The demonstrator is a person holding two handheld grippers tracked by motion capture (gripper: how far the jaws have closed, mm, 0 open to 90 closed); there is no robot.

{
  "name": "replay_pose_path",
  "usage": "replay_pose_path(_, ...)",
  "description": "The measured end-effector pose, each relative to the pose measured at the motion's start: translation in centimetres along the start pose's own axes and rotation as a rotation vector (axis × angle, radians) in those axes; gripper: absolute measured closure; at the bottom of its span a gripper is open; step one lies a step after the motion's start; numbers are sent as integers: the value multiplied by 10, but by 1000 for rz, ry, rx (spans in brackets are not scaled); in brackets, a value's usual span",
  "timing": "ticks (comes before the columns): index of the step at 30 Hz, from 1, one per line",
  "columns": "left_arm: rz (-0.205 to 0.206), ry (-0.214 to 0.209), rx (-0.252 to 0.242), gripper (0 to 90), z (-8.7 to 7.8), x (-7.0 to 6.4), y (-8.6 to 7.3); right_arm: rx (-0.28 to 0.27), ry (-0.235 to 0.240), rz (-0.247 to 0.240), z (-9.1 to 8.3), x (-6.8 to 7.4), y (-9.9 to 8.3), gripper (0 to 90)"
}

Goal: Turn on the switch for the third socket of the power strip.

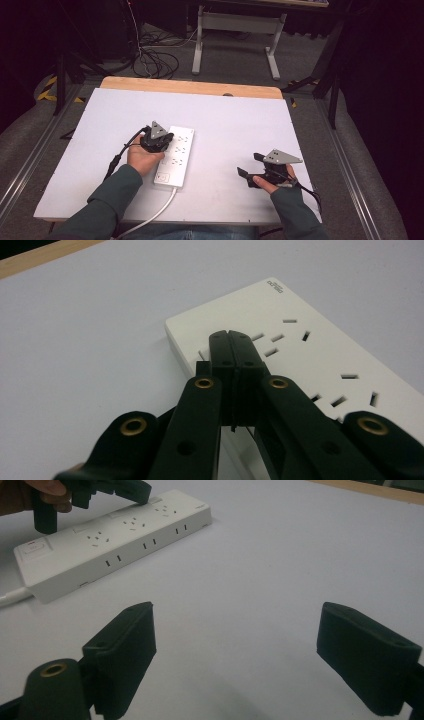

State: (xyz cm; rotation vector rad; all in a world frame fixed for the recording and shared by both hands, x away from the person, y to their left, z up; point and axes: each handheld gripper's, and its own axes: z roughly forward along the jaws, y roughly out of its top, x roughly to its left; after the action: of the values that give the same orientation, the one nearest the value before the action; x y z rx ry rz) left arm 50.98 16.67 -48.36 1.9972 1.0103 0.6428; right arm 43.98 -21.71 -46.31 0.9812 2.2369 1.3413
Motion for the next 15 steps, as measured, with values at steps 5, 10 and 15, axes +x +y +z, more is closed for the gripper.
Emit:
replay_pose_path(5,-29,-1,-47,900,-8,2,4,-2,3,-1,0,-1,0,163)
replay_pose_path(10,-28,3,-74,900,-22,3,9,-4,3,-1,1,-1,1,163)
replay_pose_path(15,-43,9,-120,900,-39,4,13,1,1,-1,1,-1,0,163)
